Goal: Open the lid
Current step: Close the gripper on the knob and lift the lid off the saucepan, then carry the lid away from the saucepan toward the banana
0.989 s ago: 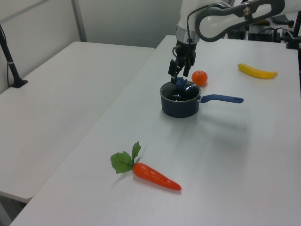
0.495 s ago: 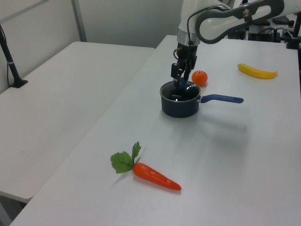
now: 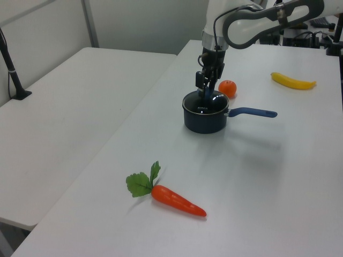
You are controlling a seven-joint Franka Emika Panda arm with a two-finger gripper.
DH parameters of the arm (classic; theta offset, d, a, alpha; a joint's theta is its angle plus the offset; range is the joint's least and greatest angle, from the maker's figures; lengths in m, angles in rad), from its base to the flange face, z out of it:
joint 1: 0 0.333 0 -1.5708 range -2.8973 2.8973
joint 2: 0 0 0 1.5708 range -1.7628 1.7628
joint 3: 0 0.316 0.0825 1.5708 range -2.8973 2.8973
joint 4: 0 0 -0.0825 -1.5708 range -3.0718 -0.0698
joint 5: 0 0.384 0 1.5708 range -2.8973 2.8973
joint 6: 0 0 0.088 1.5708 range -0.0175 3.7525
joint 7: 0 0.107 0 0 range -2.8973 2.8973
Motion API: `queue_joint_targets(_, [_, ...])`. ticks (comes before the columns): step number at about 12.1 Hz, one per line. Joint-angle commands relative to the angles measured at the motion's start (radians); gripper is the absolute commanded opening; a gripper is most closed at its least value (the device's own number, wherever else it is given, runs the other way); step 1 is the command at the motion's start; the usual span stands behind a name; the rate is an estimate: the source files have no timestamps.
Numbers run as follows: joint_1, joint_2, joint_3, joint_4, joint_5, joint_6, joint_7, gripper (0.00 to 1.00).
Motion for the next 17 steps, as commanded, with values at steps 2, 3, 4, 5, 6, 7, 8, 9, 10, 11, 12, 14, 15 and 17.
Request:
queue_joint_targets(2, [-0.009, -0.090, -0.013, -0.008, -0.008, -0.093, -0.023, 0.38])
queue_joint_targets(3, [-0.025, -0.104, -0.013, -0.007, -0.005, -0.125, -0.038, 0.38])
queue_joint_targets(4, [-0.043, -0.125, -0.013, -0.011, 0.001, -0.164, -0.062, 0.38])
queue_joint_targets(5, [-0.073, -0.145, -0.013, -0.013, 0.004, -0.208, -0.097, 0.38])
queue_joint_targets(6, [-0.106, -0.166, -0.013, -0.025, 0.005, -0.256, -0.134, 0.38])
queue_joint_targets(7, [-0.126, -0.206, -0.013, -0.074, 0.005, -0.268, -0.180, 0.38])
queue_joint_targets(8, [-0.158, -0.254, -0.013, -0.130, 0.005, -0.268, -0.223, 0.38])
queue_joint_targets(9, [-0.182, -0.298, -0.013, -0.192, 0.005, -0.264, -0.255, 0.37])
queue_joint_targets(10, [-0.205, -0.347, -0.013, -0.270, 0.005, -0.253, -0.288, 0.36])
queue_joint_targets(11, [-0.244, -0.390, -0.013, -0.325, 0.005, -0.224, -0.326, 0.36])
queue_joint_targets(12, [-0.273, -0.425, -0.013, -0.390, 0.007, -0.195, -0.358, 0.36])
queue_joint_targets(14, [-0.314, -0.450, -0.013, -0.461, 0.007, -0.126, -0.406, 0.36])
queue_joint_targets(15, [-0.315, -0.444, -0.013, -0.497, 0.007, -0.083, -0.408, 0.36])
queue_joint_targets(17, [-0.310, -0.438, -0.013, -0.573, 0.007, 0.061, -0.406, 0.36])
